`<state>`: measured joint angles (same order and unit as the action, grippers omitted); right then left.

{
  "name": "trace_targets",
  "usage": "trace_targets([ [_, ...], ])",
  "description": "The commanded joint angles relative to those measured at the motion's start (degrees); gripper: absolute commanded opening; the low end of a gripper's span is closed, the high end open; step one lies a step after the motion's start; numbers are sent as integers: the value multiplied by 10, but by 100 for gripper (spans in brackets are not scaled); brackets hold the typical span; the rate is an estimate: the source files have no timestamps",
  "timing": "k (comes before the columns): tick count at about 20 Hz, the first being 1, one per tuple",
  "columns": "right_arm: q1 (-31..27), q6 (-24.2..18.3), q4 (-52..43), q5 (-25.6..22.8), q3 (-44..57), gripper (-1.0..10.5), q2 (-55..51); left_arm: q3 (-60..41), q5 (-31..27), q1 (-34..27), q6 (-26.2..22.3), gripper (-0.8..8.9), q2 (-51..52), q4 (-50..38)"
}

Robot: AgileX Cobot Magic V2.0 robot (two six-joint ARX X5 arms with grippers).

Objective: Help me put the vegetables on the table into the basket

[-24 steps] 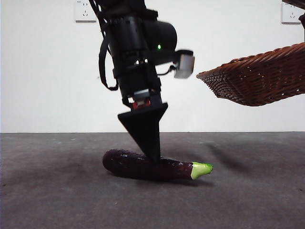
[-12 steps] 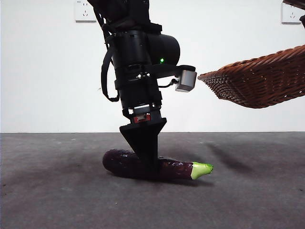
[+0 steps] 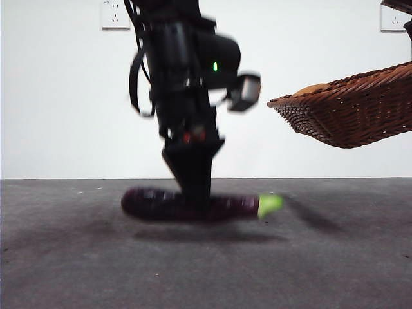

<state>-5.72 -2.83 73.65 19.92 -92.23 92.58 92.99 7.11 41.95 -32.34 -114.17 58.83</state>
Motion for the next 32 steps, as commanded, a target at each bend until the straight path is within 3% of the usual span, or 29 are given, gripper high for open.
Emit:
trace_targets([
  [1, 0, -4, -3, -4, 3, -3, -4, 38, 3, -12, 104, 86, 27, 23],
  [4, 0, -3, -1, -9, 3, -3, -4, 80, 3, -33, 227, 86, 60, 43],
  [8, 2, 5, 5, -8, 3, -2, -4, 89, 17, -53, 339, 85, 111, 43],
  [14, 40, 26, 5, -4, 3, -2, -4, 89, 211, -42, 428, 85, 135, -53],
  [17, 77, 29, -2, -4, 3, -2, -4, 89, 212, -22, 500, 86, 134, -128],
  [21, 126, 41, -6, 4, 3, -2, -4, 88, 190, -7, 525, 86, 134, -156],
  [24, 155, 41, -19, 50, 3, -2, -4, 88, 147, 0, 525, 86, 134, -147],
  [28, 188, 45, -36, 78, 3, -2, -4, 88, 141, 3, 534, 97, 133, -145],
  [29, 195, 46, -36, 78, 3, -3, -4, 88, 141, 3, 541, 152, 133, -145],
  [31, 205, 47, -36, 77, 3, -3, -4, 88, 138, 3, 549, 462, 133, -145],
  [32, 207, 48, -36, 77, 3, -3, -4, 88, 138, 3, 555, 543, 133, -144],
])
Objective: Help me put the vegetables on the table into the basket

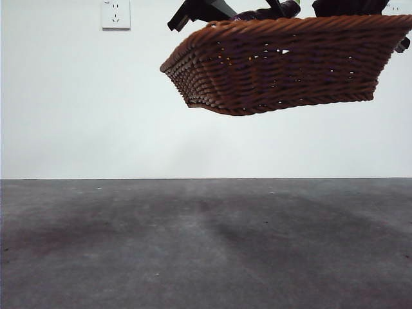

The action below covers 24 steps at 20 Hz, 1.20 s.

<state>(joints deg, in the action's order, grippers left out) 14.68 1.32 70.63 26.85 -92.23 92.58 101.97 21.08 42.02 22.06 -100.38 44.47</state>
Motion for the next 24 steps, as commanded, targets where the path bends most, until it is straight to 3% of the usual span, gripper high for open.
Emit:
trace_targets([
  [1, 3, 7, -5, 8, 3, -3, -4, -2, -4, 2, 19, 543, -5, -2],
  [5, 2, 3, -6, -2, 3, -3, -4, -2, -28, 0, 19, 542, -4, -4],
  [10, -41, -10, -9, -9, 3, -4, 2, -2, -32, -19, -39, 529, 35, 16],
  [11, -55, -21, -8, -9, 3, -5, 4, -2, -32, -19, -68, 455, 52, 27],
  [13, -85, -31, -7, -9, 3, -7, 17, -2, -47, -19, -132, 66, 94, 80],
  [14, -99, -32, -8, -9, 3, -7, 27, -2, -64, -18, -162, -5, 117, 116],
  [19, -125, -57, -42, 1, 3, -7, 99, -2, -132, -7, -236, -4, 205, 306],
  [24, -144, -47, -119, 28, 1, -7, 193, -3, -136, -7, -205, -4, 262, 311],
])
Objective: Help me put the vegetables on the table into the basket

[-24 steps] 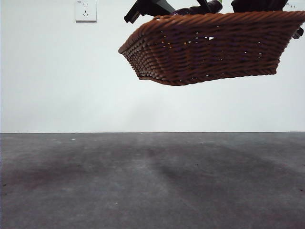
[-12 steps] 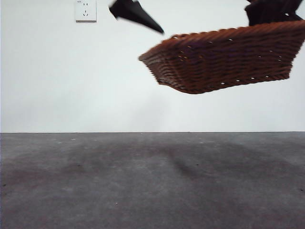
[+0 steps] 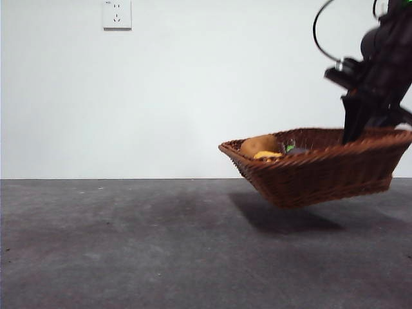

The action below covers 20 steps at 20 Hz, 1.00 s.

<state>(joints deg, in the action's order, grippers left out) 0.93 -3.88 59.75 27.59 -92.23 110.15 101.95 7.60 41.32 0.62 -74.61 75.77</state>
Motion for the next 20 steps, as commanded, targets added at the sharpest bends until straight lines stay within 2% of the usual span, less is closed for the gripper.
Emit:
trace_targets([
  [1, -11, 7, -19, 25, 1, -8, 32, -3, -1, 2, 16, -4, 10, -2],
  [6, -38, 4, -37, 25, 1, -7, 86, -3, 3, 43, 52, -4, 36, -2],
  [12, -47, 9, -47, 31, 1, 2, 107, -3, 2, 73, 58, -4, 41, -2],
  [13, -47, 12, -47, 30, 1, 37, 107, -3, 2, 75, 58, -4, 41, -2],
  [15, -47, 35, -45, 27, 1, 420, 103, -3, 0, 75, 56, -4, 41, -2],
  [16, -47, 34, -45, 29, 1, 513, 94, -3, -4, 75, 56, -4, 41, -2],
  [20, -47, 42, -40, 14, 1, 514, 1, -3, -15, 75, 49, -4, 48, -2],
])
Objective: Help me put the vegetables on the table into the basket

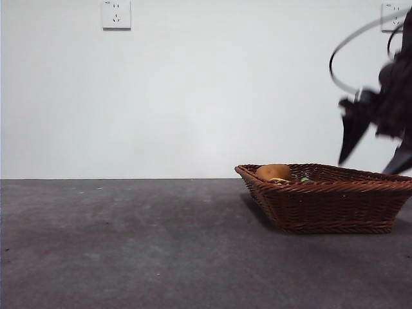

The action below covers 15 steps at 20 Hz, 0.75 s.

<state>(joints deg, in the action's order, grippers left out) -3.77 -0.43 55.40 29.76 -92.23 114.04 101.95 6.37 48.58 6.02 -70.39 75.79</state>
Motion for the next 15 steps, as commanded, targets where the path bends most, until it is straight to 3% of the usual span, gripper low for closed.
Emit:
trace_targets([
  [1, 0, 8, 12, -13, 1, 513, -68, -3, -3, 2, -5, -4, 8, -2],
  [3, 0, 1, 50, -12, 1, 499, -142, -3, -3, 2, -5, -4, 11, -2],
  [4, 4, -3, 69, -14, 1, 436, -188, -3, -4, 2, -5, -4, 14, -2],
  [6, 14, -7, 85, -44, 1, 57, -285, -3, -4, 2, -5, -4, 15, -2],
  [7, 16, -6, 87, -67, 1, -8, -333, -3, -5, 2, -7, -4, 15, -2],
  [11, 16, -7, 97, -105, 1, 0, -507, -3, -18, 2, -23, -3, 15, -2],
  [15, 15, -7, 134, -136, 1, 0, -615, -3, -19, 2, -18, -3, 14, -2],
])
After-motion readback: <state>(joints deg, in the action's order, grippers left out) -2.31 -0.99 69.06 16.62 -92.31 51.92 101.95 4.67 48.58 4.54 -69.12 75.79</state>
